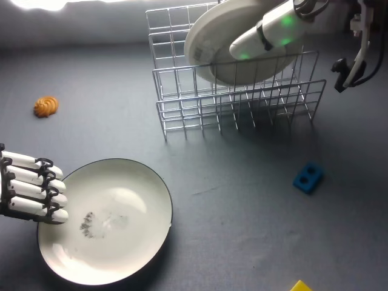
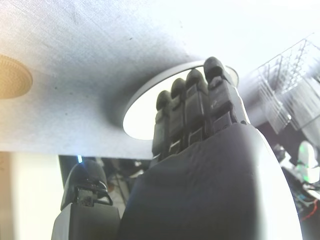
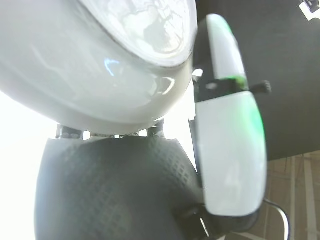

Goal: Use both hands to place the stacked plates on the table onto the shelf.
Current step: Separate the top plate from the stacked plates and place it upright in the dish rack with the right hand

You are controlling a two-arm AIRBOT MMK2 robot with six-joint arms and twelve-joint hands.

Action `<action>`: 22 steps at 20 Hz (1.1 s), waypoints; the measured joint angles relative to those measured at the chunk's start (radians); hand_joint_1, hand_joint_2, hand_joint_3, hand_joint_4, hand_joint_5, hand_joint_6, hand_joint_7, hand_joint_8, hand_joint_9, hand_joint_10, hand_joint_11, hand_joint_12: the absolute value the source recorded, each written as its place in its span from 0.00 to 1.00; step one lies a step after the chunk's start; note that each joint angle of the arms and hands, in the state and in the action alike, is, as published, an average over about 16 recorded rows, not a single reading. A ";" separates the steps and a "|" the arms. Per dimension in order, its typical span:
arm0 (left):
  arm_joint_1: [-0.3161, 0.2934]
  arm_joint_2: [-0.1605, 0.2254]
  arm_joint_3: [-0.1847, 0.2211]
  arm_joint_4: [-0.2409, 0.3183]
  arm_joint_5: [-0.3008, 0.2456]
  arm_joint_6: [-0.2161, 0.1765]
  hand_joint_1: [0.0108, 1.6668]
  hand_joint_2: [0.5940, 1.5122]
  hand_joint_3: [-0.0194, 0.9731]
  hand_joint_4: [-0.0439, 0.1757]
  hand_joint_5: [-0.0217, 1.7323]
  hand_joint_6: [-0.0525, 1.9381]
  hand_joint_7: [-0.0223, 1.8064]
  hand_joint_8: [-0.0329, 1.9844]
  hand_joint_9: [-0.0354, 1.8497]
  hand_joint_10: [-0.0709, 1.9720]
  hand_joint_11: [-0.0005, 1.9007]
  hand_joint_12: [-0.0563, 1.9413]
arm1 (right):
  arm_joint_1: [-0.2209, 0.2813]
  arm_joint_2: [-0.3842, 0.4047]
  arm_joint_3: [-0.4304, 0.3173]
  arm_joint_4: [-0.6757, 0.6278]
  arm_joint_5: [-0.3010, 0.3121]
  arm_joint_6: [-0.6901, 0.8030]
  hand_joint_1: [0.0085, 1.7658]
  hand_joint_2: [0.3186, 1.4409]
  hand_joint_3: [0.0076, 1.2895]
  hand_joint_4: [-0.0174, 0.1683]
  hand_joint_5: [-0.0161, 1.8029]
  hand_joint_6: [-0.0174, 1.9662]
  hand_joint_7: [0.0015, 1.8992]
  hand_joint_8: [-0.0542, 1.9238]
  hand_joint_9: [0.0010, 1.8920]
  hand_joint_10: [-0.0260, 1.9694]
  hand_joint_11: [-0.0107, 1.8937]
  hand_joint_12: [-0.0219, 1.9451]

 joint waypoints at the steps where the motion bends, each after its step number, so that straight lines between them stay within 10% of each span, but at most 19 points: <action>1: 0.000 0.000 0.000 0.000 0.000 0.000 0.01 0.59 0.03 0.21 0.11 0.03 0.10 0.02 0.09 0.03 0.01 0.12 | 0.000 0.000 0.000 0.000 0.000 0.001 0.54 0.64 0.01 0.06 0.39 0.09 0.47 0.06 0.43 0.20 0.36 0.71; 11: 0.000 0.000 -0.001 0.000 0.000 0.000 0.01 0.59 0.03 0.21 0.12 0.03 0.10 0.02 0.09 0.03 0.01 0.12 | 0.005 0.001 -0.001 -0.008 -0.003 0.010 0.40 0.58 0.01 0.06 0.31 0.04 0.38 0.04 0.36 0.16 0.28 0.73; 22: 0.000 0.000 -0.003 0.000 0.000 0.000 0.01 0.59 0.03 0.21 0.11 0.03 0.10 0.02 0.09 0.03 0.01 0.12 | 0.014 0.002 -0.002 -0.020 -0.007 0.015 0.34 0.54 0.01 0.06 0.22 0.06 0.26 0.15 0.19 0.38 0.18 0.73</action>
